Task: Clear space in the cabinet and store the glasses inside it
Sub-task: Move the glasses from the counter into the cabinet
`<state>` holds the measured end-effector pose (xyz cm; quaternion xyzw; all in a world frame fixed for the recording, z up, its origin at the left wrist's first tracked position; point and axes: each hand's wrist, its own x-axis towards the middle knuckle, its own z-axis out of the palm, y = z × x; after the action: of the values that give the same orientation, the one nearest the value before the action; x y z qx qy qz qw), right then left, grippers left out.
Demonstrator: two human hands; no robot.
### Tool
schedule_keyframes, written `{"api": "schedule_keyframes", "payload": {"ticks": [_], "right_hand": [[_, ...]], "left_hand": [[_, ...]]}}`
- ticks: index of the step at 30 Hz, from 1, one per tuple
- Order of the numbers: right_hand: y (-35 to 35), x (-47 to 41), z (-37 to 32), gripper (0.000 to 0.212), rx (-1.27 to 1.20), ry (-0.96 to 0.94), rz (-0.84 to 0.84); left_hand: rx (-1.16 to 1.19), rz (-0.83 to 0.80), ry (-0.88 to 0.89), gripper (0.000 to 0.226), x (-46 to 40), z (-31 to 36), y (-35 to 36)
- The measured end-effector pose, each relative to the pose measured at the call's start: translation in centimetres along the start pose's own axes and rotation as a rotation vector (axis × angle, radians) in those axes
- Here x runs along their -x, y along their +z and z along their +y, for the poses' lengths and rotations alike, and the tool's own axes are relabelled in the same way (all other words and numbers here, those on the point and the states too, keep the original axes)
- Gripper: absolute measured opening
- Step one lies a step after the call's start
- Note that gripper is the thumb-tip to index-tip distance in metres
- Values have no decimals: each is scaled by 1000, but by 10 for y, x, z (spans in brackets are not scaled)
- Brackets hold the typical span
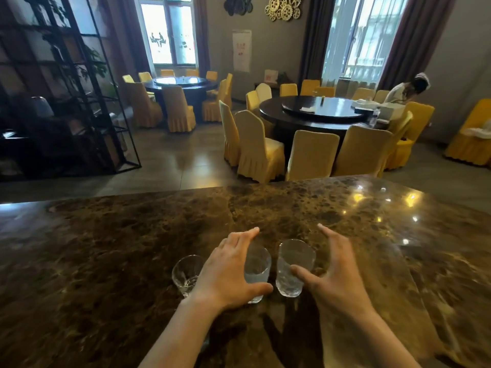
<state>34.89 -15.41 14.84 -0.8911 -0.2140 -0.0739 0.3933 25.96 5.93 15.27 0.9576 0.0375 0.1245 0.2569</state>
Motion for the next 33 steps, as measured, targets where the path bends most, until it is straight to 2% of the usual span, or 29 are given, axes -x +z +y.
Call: {"api": "schedule_keyframes", "payload": {"ticks": [2, 4, 10, 15, 23, 33], "right_hand": [[10, -8, 9, 120, -27, 53, -162], [25, -14, 14, 125, -46, 61, -239], [34, -18, 24, 106, 66, 35, -171], [18, 3, 15, 97, 32, -73, -204], [34, 35, -27, 94, -81, -139, -349], [58, 38, -41, 96, -46, -146, -366]], "left_hand": [[-46, -33, -52, 105, -10, -2, 9], [-65, -25, -83, 98, -14, -7, 14], [-1, -7, -123, 90, -22, -12, 14], [21, 3, -152, 82, -41, -22, 12], [18, 12, -157, 78, -59, -34, 14], [61, 34, -122, 78, -60, -36, 22]]}}
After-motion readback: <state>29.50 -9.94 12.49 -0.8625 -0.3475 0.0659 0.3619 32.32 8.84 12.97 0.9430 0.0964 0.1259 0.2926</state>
